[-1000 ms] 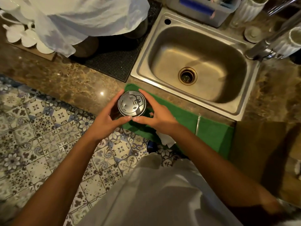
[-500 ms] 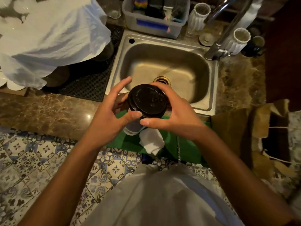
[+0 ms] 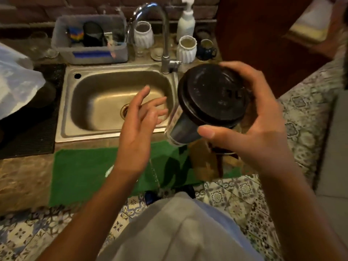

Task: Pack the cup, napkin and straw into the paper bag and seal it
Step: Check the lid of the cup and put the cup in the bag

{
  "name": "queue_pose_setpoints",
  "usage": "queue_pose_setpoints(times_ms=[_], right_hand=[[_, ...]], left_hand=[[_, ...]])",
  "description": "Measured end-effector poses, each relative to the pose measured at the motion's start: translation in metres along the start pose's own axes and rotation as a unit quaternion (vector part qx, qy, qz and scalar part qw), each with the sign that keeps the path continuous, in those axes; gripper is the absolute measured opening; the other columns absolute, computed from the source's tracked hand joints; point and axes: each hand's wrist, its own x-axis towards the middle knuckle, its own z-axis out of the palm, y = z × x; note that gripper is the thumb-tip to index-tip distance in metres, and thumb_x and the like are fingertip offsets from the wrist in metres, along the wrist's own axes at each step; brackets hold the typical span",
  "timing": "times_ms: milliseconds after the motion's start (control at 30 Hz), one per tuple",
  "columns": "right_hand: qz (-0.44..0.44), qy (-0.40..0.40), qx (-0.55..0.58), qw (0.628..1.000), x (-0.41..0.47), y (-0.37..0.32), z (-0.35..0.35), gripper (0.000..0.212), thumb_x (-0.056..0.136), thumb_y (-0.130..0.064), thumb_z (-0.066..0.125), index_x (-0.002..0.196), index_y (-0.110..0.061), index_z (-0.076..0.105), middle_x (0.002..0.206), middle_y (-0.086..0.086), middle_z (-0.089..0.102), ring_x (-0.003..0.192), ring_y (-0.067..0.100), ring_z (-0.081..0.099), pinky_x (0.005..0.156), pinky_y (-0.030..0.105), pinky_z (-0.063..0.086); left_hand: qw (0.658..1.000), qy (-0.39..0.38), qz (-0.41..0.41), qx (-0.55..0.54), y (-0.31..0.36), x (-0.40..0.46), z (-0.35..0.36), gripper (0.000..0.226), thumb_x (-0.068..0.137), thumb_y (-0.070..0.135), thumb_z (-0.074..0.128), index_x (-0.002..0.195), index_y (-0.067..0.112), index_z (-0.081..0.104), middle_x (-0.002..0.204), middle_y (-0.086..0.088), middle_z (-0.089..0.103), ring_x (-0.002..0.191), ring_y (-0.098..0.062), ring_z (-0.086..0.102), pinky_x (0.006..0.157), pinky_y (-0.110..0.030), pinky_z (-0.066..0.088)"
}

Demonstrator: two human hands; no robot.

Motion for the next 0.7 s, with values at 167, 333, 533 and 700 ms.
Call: queue_pose_setpoints(times_ms=[167,333,533,700], right_hand=[[-0.011,0.057,0.009,0.998,-0.007,0.016,-0.064,0.083,0.071,-0.037,0.078,0.141,-0.008,0.045,0.134,-0.003,0.057,0.126,0.008,0.059,0.098,0.02,0.048],[-0.02,0.101,0.013,0.995,-0.006,0.036,-0.106,0.083,0.073,-0.048,0.08,0.141,-0.013,0.046,0.137,0.004,0.057,0.123,0.021,0.063,0.093,0.043,0.056],[0.001,0.129,0.069,0.989,0.004,0.057,-0.118,0.078,0.079,-0.036,0.074,0.144,-0.009,0.042,0.139,0.009,0.055,0.124,0.012,0.06,0.1,0.034,0.053],[0.038,0.107,0.144,0.983,0.013,0.085,-0.105,0.089,0.076,-0.047,0.083,0.145,-0.01,0.042,0.142,0.015,0.054,0.13,0.026,0.059,0.106,0.058,0.049]], left_hand=[[0.992,-0.029,-0.108,0.063,-0.024,-0.002,0.067,0.061,0.101,0.024,0.057,0.155,0.034,0.031,0.149,0.01,0.05,0.124,-0.001,0.056,0.109,-0.038,0.049],[0.984,-0.038,-0.145,0.095,-0.036,-0.01,0.112,0.079,0.095,0.033,0.068,0.158,0.04,0.02,0.161,0.012,0.034,0.144,-0.012,0.041,0.117,-0.045,0.041],[0.967,-0.03,-0.144,0.207,-0.051,-0.011,0.134,0.085,0.094,0.021,0.069,0.158,0.041,0.016,0.137,0.01,0.062,0.125,-0.013,0.06,0.108,-0.038,0.047],[0.97,-0.012,-0.17,0.172,-0.054,-0.014,0.134,0.071,0.099,0.006,0.059,0.155,0.038,0.03,0.094,0.01,0.069,0.078,0.003,0.068,0.06,-0.009,0.051]])
